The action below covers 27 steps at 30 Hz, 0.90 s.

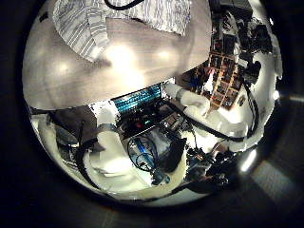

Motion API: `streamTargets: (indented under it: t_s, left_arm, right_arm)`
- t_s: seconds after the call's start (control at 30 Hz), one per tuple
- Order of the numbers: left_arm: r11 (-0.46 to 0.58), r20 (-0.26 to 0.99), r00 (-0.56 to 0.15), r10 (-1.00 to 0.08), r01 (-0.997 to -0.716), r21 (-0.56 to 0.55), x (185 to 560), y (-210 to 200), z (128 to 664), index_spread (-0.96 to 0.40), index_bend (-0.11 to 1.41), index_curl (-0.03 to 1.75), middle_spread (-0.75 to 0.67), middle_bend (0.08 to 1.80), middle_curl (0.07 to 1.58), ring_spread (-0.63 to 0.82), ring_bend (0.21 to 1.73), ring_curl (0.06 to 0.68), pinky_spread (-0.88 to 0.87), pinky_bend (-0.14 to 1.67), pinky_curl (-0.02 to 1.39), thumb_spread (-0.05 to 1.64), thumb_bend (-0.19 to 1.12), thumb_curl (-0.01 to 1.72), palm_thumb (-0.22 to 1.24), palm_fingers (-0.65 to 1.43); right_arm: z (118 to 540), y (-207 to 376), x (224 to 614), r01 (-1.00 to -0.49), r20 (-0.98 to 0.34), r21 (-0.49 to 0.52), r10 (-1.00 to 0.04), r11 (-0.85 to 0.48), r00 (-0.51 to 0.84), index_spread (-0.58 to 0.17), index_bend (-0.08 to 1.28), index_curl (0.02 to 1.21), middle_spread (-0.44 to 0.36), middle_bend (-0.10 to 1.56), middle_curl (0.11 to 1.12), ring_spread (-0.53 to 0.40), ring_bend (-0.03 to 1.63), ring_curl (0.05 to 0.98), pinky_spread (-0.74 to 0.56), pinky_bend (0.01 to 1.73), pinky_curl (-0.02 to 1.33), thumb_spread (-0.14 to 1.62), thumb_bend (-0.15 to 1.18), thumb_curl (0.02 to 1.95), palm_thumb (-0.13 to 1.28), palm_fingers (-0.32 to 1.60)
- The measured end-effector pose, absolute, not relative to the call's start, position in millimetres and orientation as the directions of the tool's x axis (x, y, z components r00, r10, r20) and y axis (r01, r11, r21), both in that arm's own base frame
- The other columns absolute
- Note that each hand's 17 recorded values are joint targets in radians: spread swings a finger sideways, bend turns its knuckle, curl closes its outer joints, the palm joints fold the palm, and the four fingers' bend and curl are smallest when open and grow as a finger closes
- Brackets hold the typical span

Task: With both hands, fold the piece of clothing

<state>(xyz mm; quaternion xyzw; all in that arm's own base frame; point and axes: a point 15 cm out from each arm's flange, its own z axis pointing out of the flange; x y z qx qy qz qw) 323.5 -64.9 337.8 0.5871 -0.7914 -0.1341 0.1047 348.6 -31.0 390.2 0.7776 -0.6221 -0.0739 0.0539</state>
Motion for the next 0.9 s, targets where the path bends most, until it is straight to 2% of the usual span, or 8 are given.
streamTargets:
  t_s: [0.13,0.43,0.57,0.73,0.9]
  left_arm:
    - [0.268,-0.002,-0.285,-0.959,-0.905,0.33,341,-52,312,0.04,0.15,0.28,0.43,0.19,0.3,0.54,0.59,0.227,0.51,0.39,0.34,1.0,-0.02,0.28,0.02,-0.02]
    - [0.258,-0.002,-0.267,-0.964,-0.933,0.249,389,-25,206,0.05,0.13,0.26,0.45,0.17,0.29,0.55,0.59,0.226,0.51,0.41,0.34,0.97,-0.02,0.3,0.08,-0.06]
    - [0.25,0.009,-0.256,-0.967,-0.936,0.247,401,-21,162,0.06,0.13,0.24,0.46,0.18,0.28,0.56,0.59,0.225,0.51,0.42,0.34,0.96,-0.03,0.31,0.09,-0.07]
    - [0.246,0.018,-0.252,-0.968,-0.926,0.285,398,-22,143,0.07,0.16,0.24,0.46,0.18,0.27,0.56,0.58,0.222,0.52,0.42,0.33,0.93,-0.03,0.31,0.1,-0.04]
    - [0.239,0.013,-0.246,-0.969,-0.927,0.289,400,-27,140,0.11,0.19,0.28,0.33,0.29,0.32,0.53,0.56,0.209,0.51,0.33,0.3,0.91,-0.03,0.32,0.13,0.13]
  right_arm:
    - [390,-39,348,-0.965,-0.052,0.176,-0.981,-0.194,0.187,-0.37,0.15,0.28,0.019,0.24,0.35,0.157,0.53,0.197,0.35,0.66,0.16,1.24,-0.02,0.27,0.28,0.08]
    - [375,-39,353,-0.963,-0.066,0.213,-0.986,-0.163,0.153,-0.364,0.16,0.27,0.024,0.23,0.35,0.159,0.53,0.207,0.35,0.63,0.18,1.25,-0.02,0.27,0.3,0.09]
    - [368,-37,355,-0.961,-0.064,0.235,-0.989,-0.142,0.131,-0.364,0.15,0.27,0.025,0.23,0.35,0.159,0.52,0.21,0.35,0.62,0.19,1.25,-0.02,0.27,0.3,0.09]
    - [361,-33,357,-0.956,-0.067,0.253,-0.988,-0.149,0.137,-0.358,0.15,0.27,0.026,0.23,0.35,0.159,0.51,0.214,0.35,0.61,0.2,1.25,-0.02,0.27,0.3,0.1]
    - [359,-33,357,-0.955,-0.068,0.256,-0.988,-0.15,0.137,-0.356,0.15,0.26,0.026,0.23,0.35,0.159,0.5,0.219,0.35,0.6,0.21,1.26,-0.02,0.27,0.3,0.1]
